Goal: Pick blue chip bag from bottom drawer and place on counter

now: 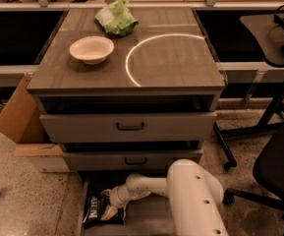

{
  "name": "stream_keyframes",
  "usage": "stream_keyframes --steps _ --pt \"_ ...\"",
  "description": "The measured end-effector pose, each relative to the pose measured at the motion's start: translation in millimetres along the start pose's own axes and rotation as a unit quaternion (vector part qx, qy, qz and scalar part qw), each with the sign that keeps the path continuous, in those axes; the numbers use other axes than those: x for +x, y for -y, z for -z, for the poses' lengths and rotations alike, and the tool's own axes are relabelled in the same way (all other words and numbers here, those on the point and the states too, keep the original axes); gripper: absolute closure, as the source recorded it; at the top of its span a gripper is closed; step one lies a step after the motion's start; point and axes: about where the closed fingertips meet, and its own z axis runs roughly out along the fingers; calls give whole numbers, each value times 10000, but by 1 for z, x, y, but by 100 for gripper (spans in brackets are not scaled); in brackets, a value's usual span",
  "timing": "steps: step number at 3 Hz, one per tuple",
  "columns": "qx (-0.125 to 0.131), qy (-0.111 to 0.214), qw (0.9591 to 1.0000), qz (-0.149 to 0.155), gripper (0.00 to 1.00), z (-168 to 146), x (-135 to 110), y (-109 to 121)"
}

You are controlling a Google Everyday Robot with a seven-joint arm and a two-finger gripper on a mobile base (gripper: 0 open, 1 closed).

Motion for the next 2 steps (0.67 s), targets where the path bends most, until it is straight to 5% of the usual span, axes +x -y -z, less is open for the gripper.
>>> stream_keyframes --steps 1,2 --pt "-150 -30 9998 -107 50 -16 10 -3" --pt "241 -13 9997 -41 73 13 7 16"
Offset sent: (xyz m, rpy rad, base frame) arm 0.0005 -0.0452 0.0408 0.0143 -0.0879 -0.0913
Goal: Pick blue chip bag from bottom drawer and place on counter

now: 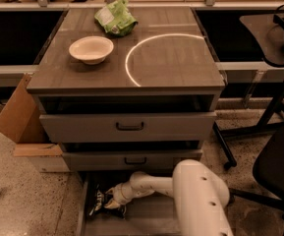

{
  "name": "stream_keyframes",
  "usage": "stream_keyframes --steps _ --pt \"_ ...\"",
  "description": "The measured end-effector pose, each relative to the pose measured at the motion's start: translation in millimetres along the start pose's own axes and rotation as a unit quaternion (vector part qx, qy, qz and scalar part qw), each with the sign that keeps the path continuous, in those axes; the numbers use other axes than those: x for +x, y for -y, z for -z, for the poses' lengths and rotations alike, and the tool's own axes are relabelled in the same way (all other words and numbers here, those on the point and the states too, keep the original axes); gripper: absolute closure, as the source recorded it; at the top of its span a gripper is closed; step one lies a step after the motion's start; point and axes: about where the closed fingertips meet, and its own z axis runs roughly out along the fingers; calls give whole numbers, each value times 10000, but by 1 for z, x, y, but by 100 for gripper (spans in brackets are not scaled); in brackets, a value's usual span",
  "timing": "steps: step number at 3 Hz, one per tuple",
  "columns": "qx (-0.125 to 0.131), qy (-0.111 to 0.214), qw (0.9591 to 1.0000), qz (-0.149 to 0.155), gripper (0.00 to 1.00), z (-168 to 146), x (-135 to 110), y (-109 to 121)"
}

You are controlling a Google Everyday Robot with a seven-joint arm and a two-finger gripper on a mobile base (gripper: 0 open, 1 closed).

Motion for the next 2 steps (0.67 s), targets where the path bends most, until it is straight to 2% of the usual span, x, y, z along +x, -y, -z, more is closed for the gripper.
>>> stream_keyframes --steps 1,2 --pt "640 291 9970 315 96 61 -29 6" --pt "822 808 9908 706 100 117 -69 -28"
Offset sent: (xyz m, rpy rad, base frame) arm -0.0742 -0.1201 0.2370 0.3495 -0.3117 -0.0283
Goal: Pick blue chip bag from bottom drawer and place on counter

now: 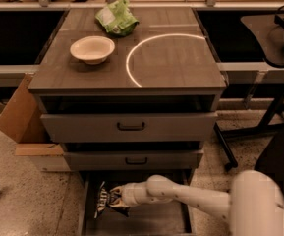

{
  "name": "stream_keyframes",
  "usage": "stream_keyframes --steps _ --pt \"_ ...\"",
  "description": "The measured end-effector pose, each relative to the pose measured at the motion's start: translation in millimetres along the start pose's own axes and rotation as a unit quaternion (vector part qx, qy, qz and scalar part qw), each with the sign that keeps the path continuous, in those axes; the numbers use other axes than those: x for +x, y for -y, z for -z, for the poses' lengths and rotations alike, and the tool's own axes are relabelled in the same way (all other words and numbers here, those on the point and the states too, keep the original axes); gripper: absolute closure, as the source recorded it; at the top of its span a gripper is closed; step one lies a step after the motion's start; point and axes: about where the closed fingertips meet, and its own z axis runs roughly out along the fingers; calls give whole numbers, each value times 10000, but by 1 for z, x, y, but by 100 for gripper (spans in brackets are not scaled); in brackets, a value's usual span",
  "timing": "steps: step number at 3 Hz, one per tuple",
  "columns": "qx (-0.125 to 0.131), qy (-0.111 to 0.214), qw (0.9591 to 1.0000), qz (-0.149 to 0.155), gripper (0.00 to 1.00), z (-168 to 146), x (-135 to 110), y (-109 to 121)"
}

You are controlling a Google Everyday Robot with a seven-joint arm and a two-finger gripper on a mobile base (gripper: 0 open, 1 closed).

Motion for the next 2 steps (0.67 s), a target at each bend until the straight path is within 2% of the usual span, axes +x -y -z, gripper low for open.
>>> stream_keyframes --steps 1,2 --pt "29 462 9987 200 100 56 -39 -26" --pt "75 959 9950 254 100 104 -55 -37"
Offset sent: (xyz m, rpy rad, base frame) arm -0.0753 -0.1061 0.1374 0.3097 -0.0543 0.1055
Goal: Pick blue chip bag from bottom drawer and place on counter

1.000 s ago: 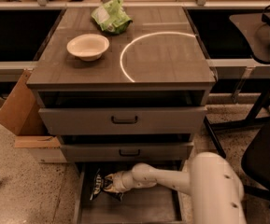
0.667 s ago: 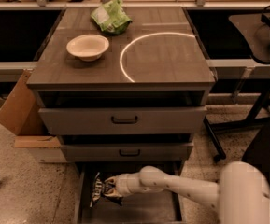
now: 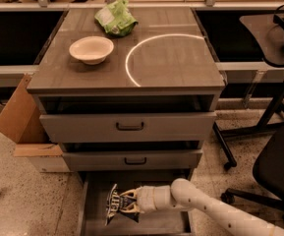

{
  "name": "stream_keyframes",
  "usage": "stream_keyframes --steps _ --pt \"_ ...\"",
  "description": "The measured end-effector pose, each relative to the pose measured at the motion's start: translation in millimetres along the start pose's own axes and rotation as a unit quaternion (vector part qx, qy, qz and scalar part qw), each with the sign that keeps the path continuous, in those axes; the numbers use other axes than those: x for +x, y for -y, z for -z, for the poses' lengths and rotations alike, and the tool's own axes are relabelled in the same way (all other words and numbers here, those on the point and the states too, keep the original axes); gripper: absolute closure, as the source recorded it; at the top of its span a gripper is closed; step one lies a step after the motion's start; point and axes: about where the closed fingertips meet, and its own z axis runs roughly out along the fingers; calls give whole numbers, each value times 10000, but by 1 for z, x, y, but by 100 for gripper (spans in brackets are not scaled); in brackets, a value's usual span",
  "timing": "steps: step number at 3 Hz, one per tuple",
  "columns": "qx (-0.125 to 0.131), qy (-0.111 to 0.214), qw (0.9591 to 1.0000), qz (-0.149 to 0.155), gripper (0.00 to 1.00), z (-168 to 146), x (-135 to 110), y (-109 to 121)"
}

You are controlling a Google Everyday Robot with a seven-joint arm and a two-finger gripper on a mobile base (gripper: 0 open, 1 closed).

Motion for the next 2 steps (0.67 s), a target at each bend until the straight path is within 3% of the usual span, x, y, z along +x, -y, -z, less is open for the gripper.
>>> stream_keyframes --steps 1,2 --pt "-183 142 9997 8 100 8 -6 -12" --pt "-142 271 9995 102 100 16 -35 -3"
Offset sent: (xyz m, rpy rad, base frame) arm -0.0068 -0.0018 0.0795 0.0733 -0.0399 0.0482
